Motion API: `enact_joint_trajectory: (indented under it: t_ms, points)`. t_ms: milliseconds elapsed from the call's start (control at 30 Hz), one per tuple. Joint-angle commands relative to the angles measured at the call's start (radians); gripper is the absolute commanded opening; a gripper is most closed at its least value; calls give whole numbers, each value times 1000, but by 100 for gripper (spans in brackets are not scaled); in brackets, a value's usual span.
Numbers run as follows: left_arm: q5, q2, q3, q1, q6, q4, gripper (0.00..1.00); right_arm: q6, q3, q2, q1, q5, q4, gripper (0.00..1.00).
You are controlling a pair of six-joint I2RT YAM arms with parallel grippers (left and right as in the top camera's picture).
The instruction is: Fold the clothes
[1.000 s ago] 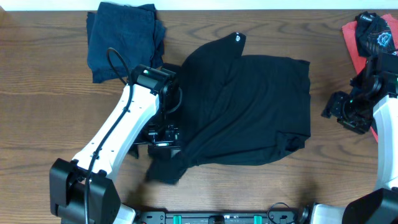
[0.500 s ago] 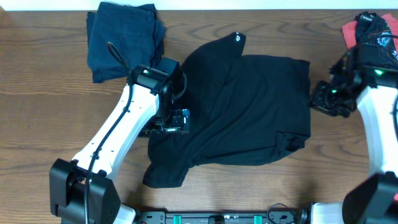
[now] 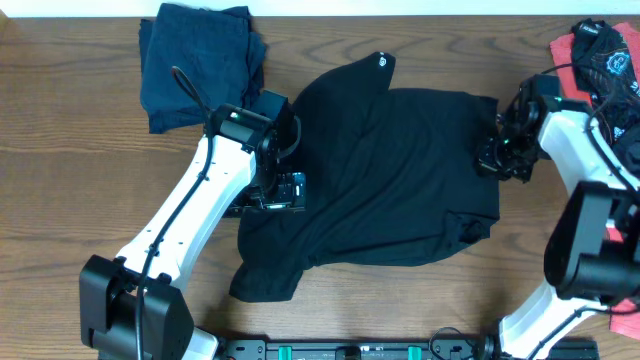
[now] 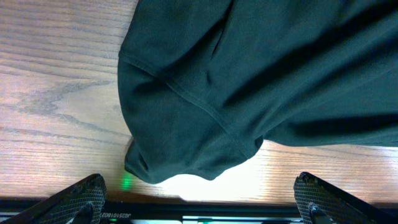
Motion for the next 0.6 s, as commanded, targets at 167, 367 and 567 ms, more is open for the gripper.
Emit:
enact_joint_trajectory:
  t_ms: [167, 367, 567]
  points:
    - [-23, -15, 18, 4, 12, -4, 98, 26, -6, 84, 5, 67, 163, 1]
    - [-23, -15, 18, 4, 12, -3, 98, 12, -6, 113, 3, 128, 227, 1]
    - [-23, -15, 18, 4, 13, -4, 98, 7, -6, 154, -10, 170, 253, 1]
